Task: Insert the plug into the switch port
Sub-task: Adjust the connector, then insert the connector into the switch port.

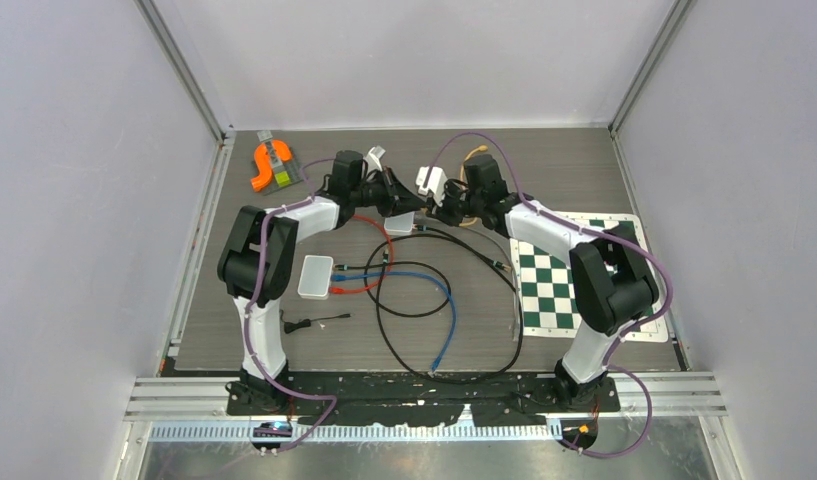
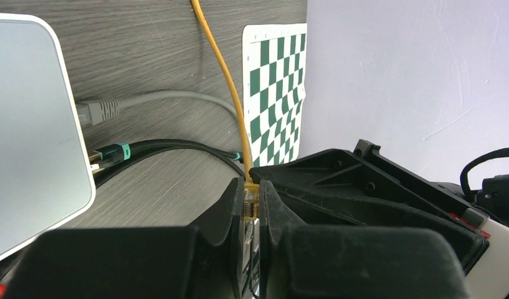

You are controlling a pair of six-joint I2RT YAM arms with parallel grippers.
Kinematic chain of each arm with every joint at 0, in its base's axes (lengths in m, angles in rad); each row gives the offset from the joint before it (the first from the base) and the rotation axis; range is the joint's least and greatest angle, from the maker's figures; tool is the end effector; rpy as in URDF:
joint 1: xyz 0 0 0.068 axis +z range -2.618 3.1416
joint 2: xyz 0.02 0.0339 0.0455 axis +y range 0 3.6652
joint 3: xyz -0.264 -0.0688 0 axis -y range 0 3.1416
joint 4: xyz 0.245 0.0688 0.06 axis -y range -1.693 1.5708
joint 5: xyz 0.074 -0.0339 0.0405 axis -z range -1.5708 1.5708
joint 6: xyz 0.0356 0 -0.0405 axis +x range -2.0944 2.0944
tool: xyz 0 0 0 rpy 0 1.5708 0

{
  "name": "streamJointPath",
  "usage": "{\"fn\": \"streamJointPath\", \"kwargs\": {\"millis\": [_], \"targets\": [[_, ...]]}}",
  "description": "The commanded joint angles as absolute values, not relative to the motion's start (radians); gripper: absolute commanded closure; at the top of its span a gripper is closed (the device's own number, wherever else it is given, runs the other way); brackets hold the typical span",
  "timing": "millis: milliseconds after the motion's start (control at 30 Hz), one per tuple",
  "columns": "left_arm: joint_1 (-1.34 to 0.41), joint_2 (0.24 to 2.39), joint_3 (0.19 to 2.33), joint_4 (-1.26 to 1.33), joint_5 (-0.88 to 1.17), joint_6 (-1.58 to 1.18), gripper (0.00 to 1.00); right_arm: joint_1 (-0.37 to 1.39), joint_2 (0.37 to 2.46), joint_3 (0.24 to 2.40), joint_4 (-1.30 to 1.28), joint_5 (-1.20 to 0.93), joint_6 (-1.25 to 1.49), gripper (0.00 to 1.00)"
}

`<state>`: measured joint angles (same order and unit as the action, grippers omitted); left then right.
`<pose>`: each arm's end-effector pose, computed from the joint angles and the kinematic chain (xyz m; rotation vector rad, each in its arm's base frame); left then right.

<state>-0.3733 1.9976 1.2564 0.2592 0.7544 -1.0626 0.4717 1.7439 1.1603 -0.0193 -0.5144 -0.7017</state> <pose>0.3999 -0.1828 0.1863 -0.2554 2.3287 -1.5870 0.3390 0.1926 0.2291 -1.4011 1.5844 0.4211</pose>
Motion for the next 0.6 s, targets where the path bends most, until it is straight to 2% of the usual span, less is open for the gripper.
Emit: {"fn": "streamJointPath", "kwargs": {"millis": [0,33,100,133,200,267,433,567], "targets": [[-0.378,1.939,1.297,0.255,0.758,-1.069,1.00,0.475,1.761,1.209,-0.022,-0.487,-0.701,0.83],[-0.379,1.936,1.298,0.247,0.756,-1.065,1.00,0.475,1.764,1.208,-0.020,-0.483,-0.696,0.91],[-0.379,1.932,1.305,0.223,0.753,-1.054,0.99,0.475,1.757,1.193,0.023,-0.472,-0.682,0.94],[-0.379,1.931,1.304,0.216,0.752,-1.048,0.96,0.475,1.751,1.185,0.049,-0.470,-0.682,0.94],[-0.377,1.923,1.302,0.202,0.749,-1.034,0.70,0.475,1.739,1.161,0.070,-0.463,-0.698,0.95],[-0.372,1.904,1.307,0.142,0.727,-0.993,0.56,0.473,1.734,1.164,0.060,-0.433,-0.760,0.95],[-0.326,1.854,1.309,-0.028,0.649,-0.890,0.40,0.453,1.780,1.241,-0.039,-0.376,-0.886,0.95],[-0.246,1.855,1.305,-0.083,0.638,-0.857,0.36,0.452,1.846,1.320,-0.126,-0.333,-0.962,0.95]]}}
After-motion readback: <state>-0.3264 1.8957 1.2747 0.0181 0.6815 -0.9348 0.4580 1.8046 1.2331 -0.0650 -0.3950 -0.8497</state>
